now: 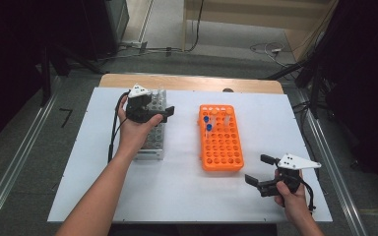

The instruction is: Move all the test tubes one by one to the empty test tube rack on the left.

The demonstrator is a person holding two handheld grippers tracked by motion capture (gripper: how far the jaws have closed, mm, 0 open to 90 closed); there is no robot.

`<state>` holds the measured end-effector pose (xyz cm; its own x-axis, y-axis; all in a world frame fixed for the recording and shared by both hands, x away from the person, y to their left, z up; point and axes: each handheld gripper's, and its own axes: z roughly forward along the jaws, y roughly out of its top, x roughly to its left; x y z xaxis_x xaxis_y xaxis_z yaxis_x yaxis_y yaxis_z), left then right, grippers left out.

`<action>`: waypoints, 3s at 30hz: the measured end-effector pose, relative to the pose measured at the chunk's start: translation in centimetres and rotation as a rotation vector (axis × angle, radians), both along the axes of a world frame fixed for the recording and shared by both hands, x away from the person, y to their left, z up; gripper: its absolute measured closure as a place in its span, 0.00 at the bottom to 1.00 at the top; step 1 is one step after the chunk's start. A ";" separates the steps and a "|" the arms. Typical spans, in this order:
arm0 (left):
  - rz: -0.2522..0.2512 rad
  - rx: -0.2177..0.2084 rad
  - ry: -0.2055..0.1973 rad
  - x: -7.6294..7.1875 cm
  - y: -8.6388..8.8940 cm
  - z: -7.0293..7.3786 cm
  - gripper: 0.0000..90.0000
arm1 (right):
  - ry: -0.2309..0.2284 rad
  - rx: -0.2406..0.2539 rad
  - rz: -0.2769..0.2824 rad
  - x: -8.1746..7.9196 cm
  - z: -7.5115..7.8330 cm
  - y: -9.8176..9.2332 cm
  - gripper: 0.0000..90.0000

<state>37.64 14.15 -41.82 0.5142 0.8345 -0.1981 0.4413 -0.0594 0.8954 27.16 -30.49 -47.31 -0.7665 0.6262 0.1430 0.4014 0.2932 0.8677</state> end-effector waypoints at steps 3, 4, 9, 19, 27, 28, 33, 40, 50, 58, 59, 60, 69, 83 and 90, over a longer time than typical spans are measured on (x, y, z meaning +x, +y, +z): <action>-0.009 -0.007 -0.011 -1.1 0.1 0.0 0.00 | 0.001 0.007 -0.005 0.1 0.1 0.0 0.00; -0.020 -0.036 -0.015 -2.2 0.4 -0.1 0.00 | 0.000 0.006 -0.005 0.1 0.1 0.0 0.00; -0.036 -0.024 -0.040 -4.9 0.6 -0.5 0.00 | 0.010 0.012 -0.010 0.3 0.0 0.0 0.00; -0.059 -0.032 -0.087 -9.8 1.0 -1.5 0.00 | 0.016 0.030 -0.027 1.1 0.3 0.7 0.00; -0.070 -0.036 -0.097 -13.2 1.5 -2.4 0.00 | 0.003 0.035 -0.051 2.7 0.9 1.7 0.00; -0.070 -0.035 -0.097 -13.5 1.5 -2.4 0.00 | 0.001 0.037 -0.052 3.0 1.0 1.8 0.00; -0.077 -0.039 -0.089 -14.9 1.7 -3.1 0.00 | -0.004 0.050 -0.067 4.6 1.5 2.3 0.03; -0.082 -0.041 -0.085 -15.6 1.8 -3.6 0.00 | 0.003 0.045 -0.133 7.4 2.0 3.2 0.24; -0.109 -0.025 -0.075 -15.6 0.9 -4.0 0.00 | -0.004 -0.022 -0.129 10.9 1.9 5.5 0.51; -0.105 -0.027 -0.072 -15.6 1.0 -4.1 0.00 | 0.010 -0.073 -0.145 13.1 0.8 6.7 0.61; -0.105 -0.027 -0.071 -15.6 1.0 -4.1 0.00 | 0.017 -0.081 -0.148 13.3 0.7 6.8 0.61; -0.107 -0.029 -0.073 -15.6 1.0 -4.2 0.00 | 0.014 -0.083 -0.148 13.5 0.5 6.9 0.63; -0.101 -0.033 -0.069 -15.6 1.1 -4.1 0.00 | 0.013 -0.096 -0.122 14.4 0.3 7.6 0.70; -0.109 -0.035 -0.068 -15.4 0.8 -4.2 0.00 | -0.030 -0.129 -0.131 14.5 -0.1 8.2 0.81; -0.112 -0.032 -0.065 -15.3 0.7 -4.3 0.00 | -0.034 -0.087 -0.145 14.3 0.4 8.0 0.81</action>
<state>22.31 14.89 -46.11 0.6164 0.7648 -0.1872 0.3745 -0.0757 0.9241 41.47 -22.52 -46.88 -0.6706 0.7395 0.0586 0.4155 0.3089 0.8556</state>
